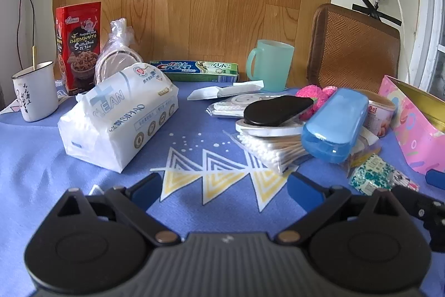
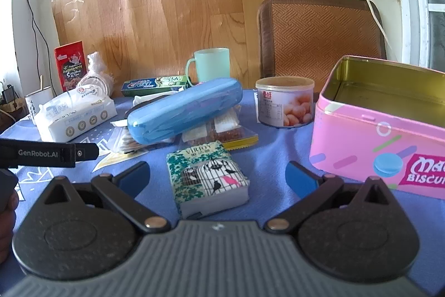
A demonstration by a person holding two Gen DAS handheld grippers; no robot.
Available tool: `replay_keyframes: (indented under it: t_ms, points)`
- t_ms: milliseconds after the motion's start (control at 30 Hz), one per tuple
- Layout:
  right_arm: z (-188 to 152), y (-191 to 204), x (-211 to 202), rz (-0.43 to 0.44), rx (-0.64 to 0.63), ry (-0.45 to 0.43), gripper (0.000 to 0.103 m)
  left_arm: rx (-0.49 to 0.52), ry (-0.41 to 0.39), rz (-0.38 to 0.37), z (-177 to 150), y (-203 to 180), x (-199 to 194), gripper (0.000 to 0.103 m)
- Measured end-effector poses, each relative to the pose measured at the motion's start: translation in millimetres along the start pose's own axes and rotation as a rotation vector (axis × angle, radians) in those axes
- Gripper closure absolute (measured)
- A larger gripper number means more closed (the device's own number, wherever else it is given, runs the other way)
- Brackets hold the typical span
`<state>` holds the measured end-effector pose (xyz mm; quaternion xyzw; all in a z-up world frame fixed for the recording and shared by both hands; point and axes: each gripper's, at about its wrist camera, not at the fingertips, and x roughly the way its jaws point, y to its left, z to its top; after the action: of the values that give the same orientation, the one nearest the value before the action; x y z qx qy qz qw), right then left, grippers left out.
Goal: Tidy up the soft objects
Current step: 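Reach the left gripper to the green floral tissue pack and grasp it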
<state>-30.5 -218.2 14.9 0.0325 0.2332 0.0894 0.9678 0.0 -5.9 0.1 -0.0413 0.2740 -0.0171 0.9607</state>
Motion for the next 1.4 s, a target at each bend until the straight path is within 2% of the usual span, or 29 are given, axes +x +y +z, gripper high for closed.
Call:
replay_keyframes:
  t_ms: [300, 767, 933, 1133, 1400]
  points:
    - [1, 1, 3, -0.002, -0.002, 0.016, 0.000, -0.005, -0.036, -0.017, 0, 0, -3, 0.003]
    - [0, 0, 8, 0.015, 0.005, 0.051, 0.000, 0.016, -0.021, -0.024, -1, -2, -2, 0.002]
    - [1, 0, 17, 0.026, 0.001, 0.118, 0.000, 0.013, 0.026, -0.088, 1, -1, -1, 0.002]
    - [-1, 7, 22, 0.029, -0.043, 0.165, 0.000, -0.076, 0.110, -0.266, -3, -9, -5, 0.003]
    - [-4, 12, 21, 0.034, -0.128, 0.207, 0.000, -0.069, 0.209, -0.326, -1, -31, 0, 0.006]
